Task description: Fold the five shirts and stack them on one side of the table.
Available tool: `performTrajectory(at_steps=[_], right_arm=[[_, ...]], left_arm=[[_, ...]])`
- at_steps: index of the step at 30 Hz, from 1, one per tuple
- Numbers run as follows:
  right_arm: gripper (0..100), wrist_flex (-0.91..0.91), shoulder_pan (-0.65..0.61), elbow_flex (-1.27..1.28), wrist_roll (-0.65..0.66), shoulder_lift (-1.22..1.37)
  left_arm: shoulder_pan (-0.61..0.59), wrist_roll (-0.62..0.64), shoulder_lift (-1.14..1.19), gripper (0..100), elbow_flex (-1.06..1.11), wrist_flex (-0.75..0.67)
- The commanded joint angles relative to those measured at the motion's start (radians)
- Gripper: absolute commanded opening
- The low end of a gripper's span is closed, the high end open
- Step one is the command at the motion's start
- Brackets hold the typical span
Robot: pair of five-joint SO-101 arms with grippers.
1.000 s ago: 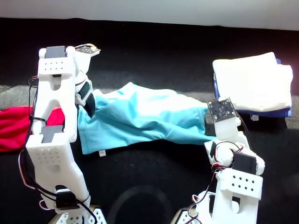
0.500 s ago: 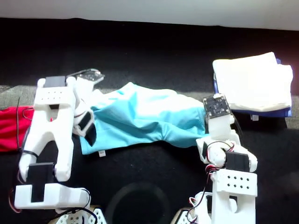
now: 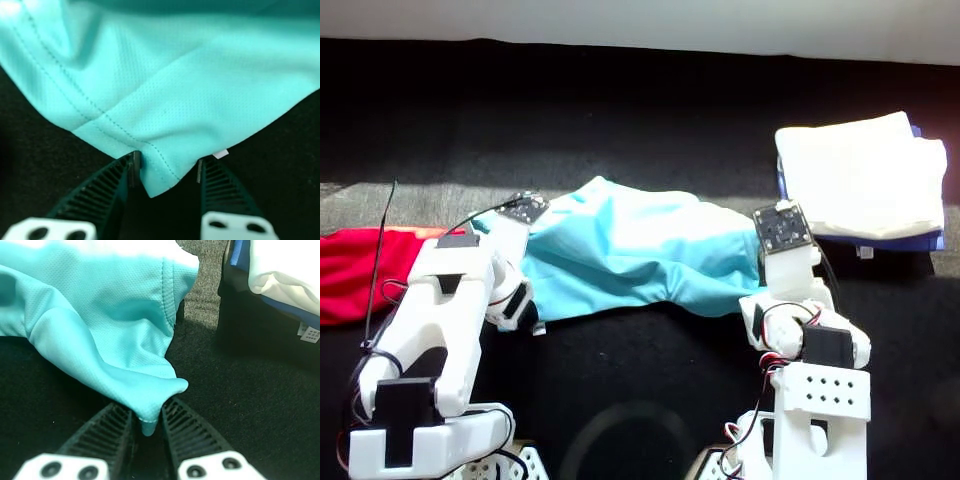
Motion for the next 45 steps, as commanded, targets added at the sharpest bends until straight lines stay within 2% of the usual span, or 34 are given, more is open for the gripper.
performTrajectory(at_steps=[1, 9, 15, 17, 19, 20, 22, 25, 29, 32, 34, 40, 45], right_arm=[[0.6, -0.007, -0.005, -0.019, -0.009, -0.019], [0.6, -0.007, -0.005, -0.019, -0.009, -0.019], [0.6, -0.008, -0.005, -0.019, -0.009, -0.019], [0.6, -0.01, -0.008, -0.021, -0.009, -0.019], [0.6, -0.015, -0.008, -0.022, -0.011, -0.019], [0.6, -0.015, -0.008, -0.024, -0.011, -0.019], [0.6, -0.019, -0.008, -0.021, -0.011, -0.019], [0.6, -0.09, -0.005, 0.024, -0.011, -0.019], [0.6, -0.151, -0.005, 0.041, -0.061, -0.019], [0.6, -0.159, -0.004, -0.077, -0.169, -0.018], [0.6, -0.156, -0.005, -0.18, -0.196, -0.001], [0.6, -0.07, -0.005, -0.555, -0.195, 0.248], [0.6, 0.102, -0.007, -0.964, -0.195, 0.409]], left_arm=[[0.012, -0.035, -0.028, 20, 0.008, -0.057], [-0.094, -0.095, 0.111, 20, -0.091, -0.029], [-0.102, -0.094, 0.176, 19, -0.159, 0.018], [-0.085, -0.094, 0.176, 14, -0.162, 0.018], [-0.061, -0.084, 0.174, 2, -0.165, 0.018], [-0.047, -0.063, 0.174, 0, -0.166, 0.017], [-0.018, -0.021, 0.174, 4, -0.182, 0.018], [0.022, -0.006, 0.174, 1, -0.232, 0.044], [0.059, 0.04, 0.17, 1, -0.403, 0.212], [0.059, 0.071, 0.125, 1, -0.596, 0.37], [0.059, 0.071, 0.081, 1, -0.728, 0.47], [0.105, 0.071, -0.027, 1, -1.061, 0.681], [0.119, 0.071, -0.082, 1, -1.287, 0.767]])
